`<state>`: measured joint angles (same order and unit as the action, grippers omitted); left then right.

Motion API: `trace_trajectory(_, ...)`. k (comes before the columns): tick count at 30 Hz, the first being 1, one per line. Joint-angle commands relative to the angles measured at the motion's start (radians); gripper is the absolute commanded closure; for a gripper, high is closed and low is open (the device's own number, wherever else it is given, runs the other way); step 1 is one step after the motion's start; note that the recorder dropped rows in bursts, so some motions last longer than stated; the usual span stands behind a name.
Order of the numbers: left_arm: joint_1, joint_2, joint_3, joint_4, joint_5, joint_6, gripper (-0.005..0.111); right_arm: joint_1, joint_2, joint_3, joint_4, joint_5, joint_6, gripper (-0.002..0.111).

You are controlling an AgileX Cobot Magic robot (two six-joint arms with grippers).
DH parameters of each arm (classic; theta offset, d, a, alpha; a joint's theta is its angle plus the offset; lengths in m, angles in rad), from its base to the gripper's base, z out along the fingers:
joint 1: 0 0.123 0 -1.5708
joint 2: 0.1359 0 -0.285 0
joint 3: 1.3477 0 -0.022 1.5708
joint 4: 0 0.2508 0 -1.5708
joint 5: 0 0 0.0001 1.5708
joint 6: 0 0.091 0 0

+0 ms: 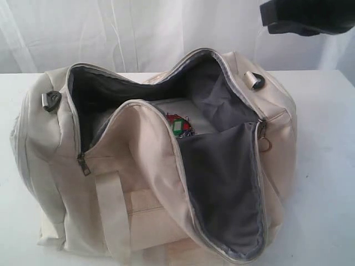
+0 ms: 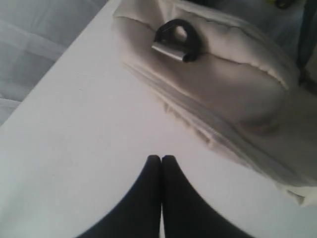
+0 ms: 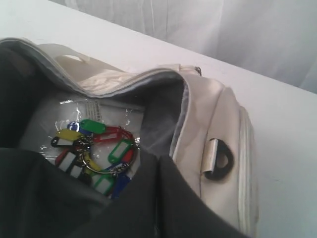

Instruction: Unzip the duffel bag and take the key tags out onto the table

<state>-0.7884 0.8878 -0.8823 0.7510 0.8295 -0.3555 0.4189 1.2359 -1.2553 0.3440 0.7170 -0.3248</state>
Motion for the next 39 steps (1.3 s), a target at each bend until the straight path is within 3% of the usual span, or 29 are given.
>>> trace_trajectory(1,0.048,0.074,-0.107,-0.182,0.013,0.126,0.107,0.040,0.075,-0.070,0.051,0.026,-0.017,0.108)
trace_trajectory(4,0.094,0.076,-0.119,-0.434,0.008,0.308,0.107,0.079,0.167,-0.094,0.099,0.026,-0.067,0.108)
trace_trajectory(6,0.108,0.066,-0.115,-0.516,0.036,0.381,0.107,0.109,0.230,-0.113,0.119,0.018,-0.117,0.108)
trace_trajectory(12,0.108,0.005,-0.115,-0.422,0.036,0.397,0.107,0.192,0.429,-0.165,0.122,0.033,-0.146,0.108)
trace_trajectory(18,0.108,-0.044,-0.068,-0.382,-0.031,0.396,0.107,0.274,0.537,-0.206,0.214,0.223,-0.280,0.108)
trace_trajectory(25,0.108,-0.088,0.096,-0.377,-0.231,0.379,0.107,0.304,0.544,-0.211,0.309,0.504,-0.485,0.108)
trace_trajectory(39,0.108,-0.096,0.318,-0.418,-0.630,0.350,0.107,0.340,0.557,-0.209,0.451,0.504,-0.535,0.108)
